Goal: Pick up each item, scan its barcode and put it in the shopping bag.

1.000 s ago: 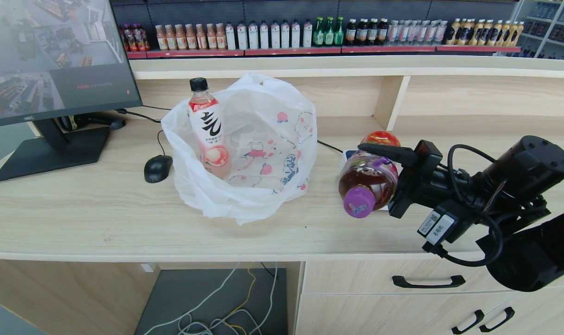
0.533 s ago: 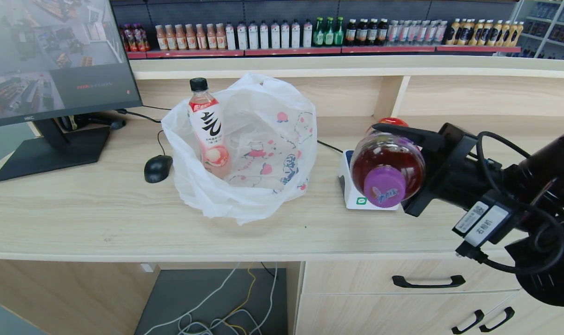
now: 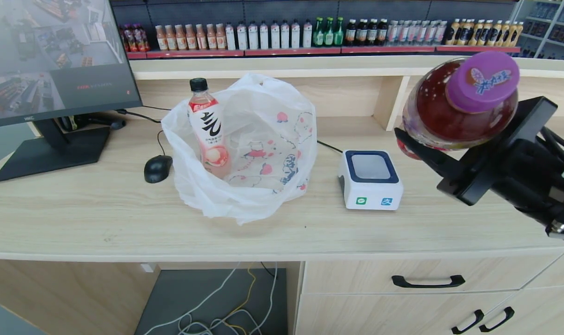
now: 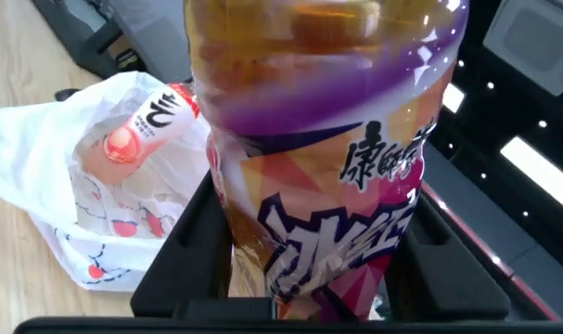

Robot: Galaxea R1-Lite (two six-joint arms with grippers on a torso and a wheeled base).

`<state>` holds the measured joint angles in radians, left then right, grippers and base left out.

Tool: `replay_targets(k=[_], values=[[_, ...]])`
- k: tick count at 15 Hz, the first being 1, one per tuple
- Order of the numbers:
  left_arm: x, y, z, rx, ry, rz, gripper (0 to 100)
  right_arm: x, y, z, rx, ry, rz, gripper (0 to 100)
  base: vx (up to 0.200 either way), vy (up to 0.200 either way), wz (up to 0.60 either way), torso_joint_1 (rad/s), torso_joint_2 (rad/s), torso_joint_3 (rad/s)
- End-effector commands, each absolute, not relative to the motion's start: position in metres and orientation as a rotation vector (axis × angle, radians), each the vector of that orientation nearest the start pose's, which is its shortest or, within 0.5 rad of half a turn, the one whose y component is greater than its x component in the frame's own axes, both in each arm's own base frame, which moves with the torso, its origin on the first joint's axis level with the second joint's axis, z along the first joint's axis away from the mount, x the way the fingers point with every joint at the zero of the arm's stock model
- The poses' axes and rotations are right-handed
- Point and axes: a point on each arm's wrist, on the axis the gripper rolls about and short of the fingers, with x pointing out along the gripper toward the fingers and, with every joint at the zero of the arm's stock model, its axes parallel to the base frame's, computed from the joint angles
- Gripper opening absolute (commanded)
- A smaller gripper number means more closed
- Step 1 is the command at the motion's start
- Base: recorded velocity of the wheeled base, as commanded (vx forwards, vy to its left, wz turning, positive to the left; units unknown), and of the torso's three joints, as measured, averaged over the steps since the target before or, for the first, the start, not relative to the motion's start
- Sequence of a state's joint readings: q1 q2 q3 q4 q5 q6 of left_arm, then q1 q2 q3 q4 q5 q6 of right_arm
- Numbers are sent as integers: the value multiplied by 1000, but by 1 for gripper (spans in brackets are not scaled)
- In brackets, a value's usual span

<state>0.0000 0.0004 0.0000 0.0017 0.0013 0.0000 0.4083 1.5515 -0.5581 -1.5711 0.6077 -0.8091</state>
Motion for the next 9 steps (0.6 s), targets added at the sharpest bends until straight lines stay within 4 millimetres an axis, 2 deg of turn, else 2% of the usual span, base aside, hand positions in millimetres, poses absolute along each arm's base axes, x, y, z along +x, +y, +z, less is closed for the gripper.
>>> replay_targets(k=[1,2,5,8,9], values=[[-23,0,75,0,2,2,100,195,102,236,-733,-902,718,0,0,0,0,0,0,0],[-23,0,75,-2,2,2,100,188,99,232,-701,-865,716,0,0,0,0,0,0,0],[-23,0,75,-2,2,2,100,173,99,246,-492,-801,609,0,0,0,0,0,0,0],[-23,0,75,-2,2,2,100,166,100,233,-293,-662,611,0,0,0,0,0,0,0],[-23,0,75,-2,2,2,100,165,99,229,-274,-635,612,0,0,0,0,0,0,0]])
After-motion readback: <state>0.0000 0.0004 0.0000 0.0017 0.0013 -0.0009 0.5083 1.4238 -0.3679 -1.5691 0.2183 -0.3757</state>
